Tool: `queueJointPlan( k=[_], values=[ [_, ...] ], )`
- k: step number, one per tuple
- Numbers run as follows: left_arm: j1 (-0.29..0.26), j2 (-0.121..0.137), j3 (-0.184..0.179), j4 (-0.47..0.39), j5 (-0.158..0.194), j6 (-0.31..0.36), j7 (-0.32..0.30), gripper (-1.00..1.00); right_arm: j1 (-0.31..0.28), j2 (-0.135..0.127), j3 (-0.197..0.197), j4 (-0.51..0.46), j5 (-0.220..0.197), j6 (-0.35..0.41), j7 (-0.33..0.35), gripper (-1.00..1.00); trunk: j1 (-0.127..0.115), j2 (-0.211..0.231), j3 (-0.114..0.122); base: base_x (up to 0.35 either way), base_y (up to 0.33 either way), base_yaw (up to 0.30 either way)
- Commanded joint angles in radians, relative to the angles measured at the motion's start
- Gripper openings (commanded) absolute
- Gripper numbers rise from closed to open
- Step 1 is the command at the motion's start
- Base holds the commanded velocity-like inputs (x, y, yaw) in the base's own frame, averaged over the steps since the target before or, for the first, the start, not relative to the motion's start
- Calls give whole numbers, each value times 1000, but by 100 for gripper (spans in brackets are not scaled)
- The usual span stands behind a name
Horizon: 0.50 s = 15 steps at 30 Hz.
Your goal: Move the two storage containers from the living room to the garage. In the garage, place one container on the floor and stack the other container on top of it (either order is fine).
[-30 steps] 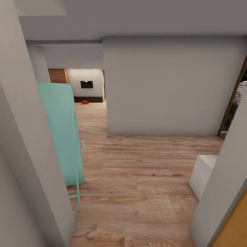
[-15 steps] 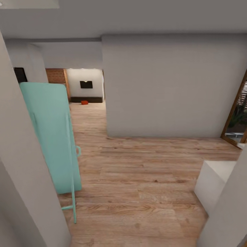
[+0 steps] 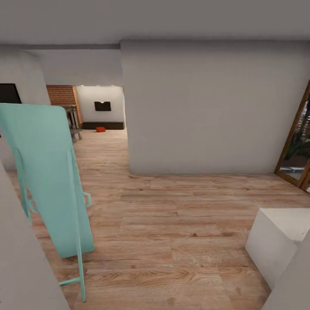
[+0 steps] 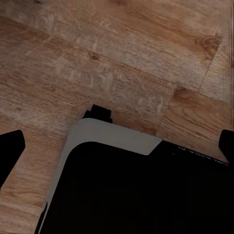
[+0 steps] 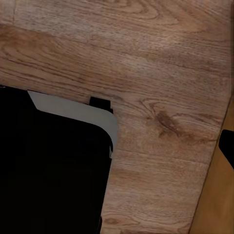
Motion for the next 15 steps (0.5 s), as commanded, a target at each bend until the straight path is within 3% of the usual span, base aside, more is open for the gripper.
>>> queueJointPlan(
  k=[1,15],
  values=[
    [0,0,3,0,2,-1,2,100,-2,0,3,3,10,-4,-5,100,1,-1,-1,325,0,-150],
    [0,0,3,0,2,-1,2,100,-1,-1,5,3,11,-4,-5,100,1,-1,-1,325,0,-27]
  ],
)
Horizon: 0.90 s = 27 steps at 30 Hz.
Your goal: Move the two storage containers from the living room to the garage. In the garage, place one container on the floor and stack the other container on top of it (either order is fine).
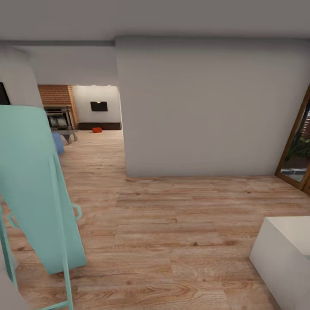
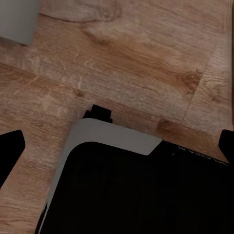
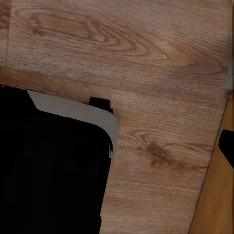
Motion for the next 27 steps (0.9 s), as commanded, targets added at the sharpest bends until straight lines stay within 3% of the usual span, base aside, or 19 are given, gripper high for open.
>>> queueJointPlan(
  k=[1,27],
  values=[
    [-1,0,3,0,2,-1,2,100,-1,0,3,3,10,-4,-6,100,1,-1,-1,325,0,-1],
    [0,0,3,0,2,-7,2,100,-2,-1,2,3,7,-4,-6,100,1,-1,-1,325,0,0]
  ],
)
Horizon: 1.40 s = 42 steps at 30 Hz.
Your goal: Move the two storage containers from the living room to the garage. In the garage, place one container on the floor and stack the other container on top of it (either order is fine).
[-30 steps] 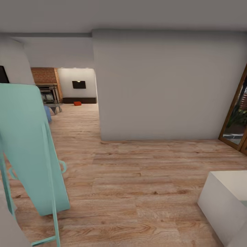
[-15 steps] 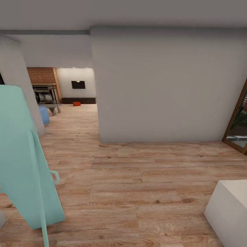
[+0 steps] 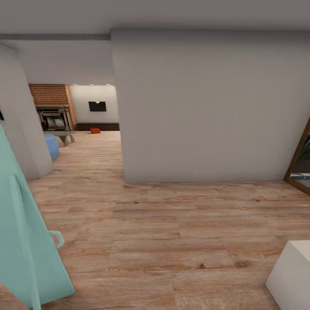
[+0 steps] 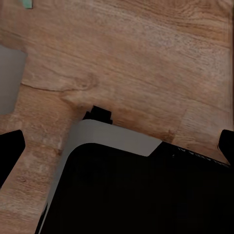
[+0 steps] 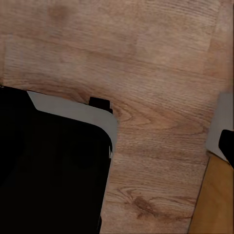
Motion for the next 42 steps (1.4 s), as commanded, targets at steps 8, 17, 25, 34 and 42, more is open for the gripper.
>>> queueJointPlan(
  k=[8,17,25,34,42],
  values=[
    [-1,0,3,0,2,-1,2,100,-1,1,3,3,10,-4,-6,100,1,-1,-1,325,0,0],
    [-1,-1,3,0,1,-1,2,100,-1,1,3,3,9,-4,-6,100,1,-1,-1,325,0,0],
    [-1,-2,3,0,1,-2,2,100,-1,1,3,3,9,-4,-6,100,1,-1,-1,325,0,0],
    [-1,-3,3,0,1,-2,2,100,-1,1,3,3,9,-4,-6,100,1,-1,-1,325,0,0],
    [-1,-3,3,0,1,-2,2,100,-1,1,3,3,9,-4,-6,100,1,-1,-1,325,0,0]
  ],
)
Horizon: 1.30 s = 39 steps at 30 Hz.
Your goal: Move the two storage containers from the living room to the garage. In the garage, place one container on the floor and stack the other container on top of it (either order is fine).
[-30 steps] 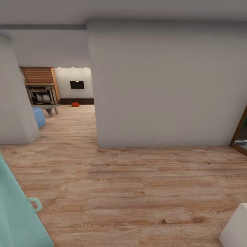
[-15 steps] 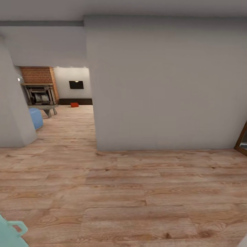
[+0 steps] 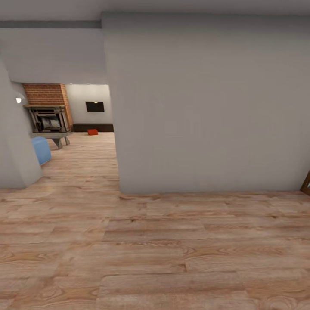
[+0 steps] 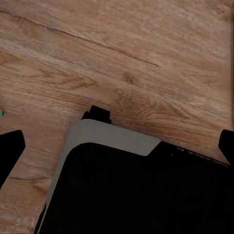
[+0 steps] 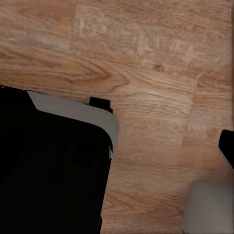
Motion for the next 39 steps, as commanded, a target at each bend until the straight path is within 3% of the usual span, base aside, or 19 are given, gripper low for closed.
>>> queueJointPlan(
  k=[1,21,39],
  values=[
    [-1,0,3,0,2,-1,2,100,-1,0,3,3,10,-4,-6,100,1,-1,-1,325,0,0],
    [-1,3,3,0,2,-1,2,100,-2,5,-6,3,7,-7,4,100,1,-1,-1,325,0,3],
    [-1,3,3,0,2,-3,2,100,-1,2,-12,3,-2,-3,2,100,1,-1,-1,325,0,249]
  ],
)
